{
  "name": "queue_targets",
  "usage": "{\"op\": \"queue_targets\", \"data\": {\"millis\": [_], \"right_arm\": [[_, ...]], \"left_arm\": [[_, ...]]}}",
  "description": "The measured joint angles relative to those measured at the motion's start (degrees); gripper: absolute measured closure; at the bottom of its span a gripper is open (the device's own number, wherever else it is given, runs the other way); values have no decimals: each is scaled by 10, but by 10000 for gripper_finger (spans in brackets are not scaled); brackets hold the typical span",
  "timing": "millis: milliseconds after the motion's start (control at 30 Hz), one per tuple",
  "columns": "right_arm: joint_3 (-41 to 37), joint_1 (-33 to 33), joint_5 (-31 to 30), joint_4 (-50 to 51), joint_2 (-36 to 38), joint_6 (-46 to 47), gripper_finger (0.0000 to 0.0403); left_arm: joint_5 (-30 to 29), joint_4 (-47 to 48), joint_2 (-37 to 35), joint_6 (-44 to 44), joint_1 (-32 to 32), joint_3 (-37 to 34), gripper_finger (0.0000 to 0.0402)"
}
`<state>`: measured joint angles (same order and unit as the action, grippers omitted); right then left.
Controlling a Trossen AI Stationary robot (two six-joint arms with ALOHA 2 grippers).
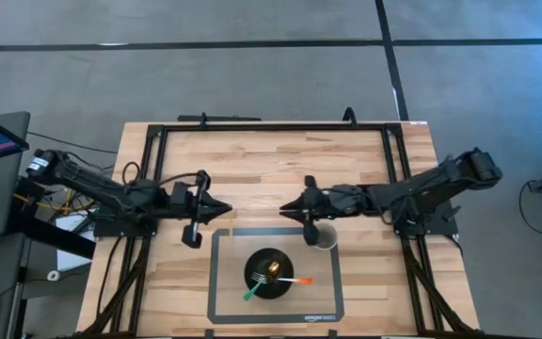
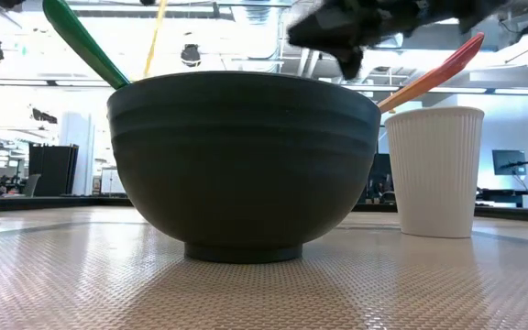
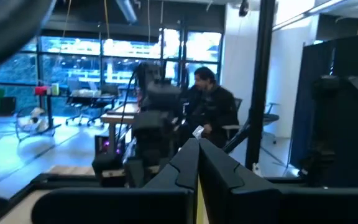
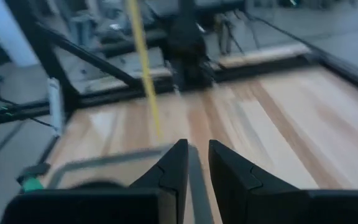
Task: Pick & Place Utensil
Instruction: Put the yellow straw into the the white cup
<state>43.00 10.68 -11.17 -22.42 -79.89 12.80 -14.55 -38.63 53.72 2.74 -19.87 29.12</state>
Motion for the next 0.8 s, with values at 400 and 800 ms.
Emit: {"op": "queue_targets", "data": {"millis": [400, 800], "right_arm": [[136, -1, 91, -11, -150, -74, 318], [193, -6, 98, -14, -199, -74, 301]], "left_arm": [[0, -188, 132, 44, 1, 0, 394], [13, -229, 166, 47, 17, 0, 394]]}}
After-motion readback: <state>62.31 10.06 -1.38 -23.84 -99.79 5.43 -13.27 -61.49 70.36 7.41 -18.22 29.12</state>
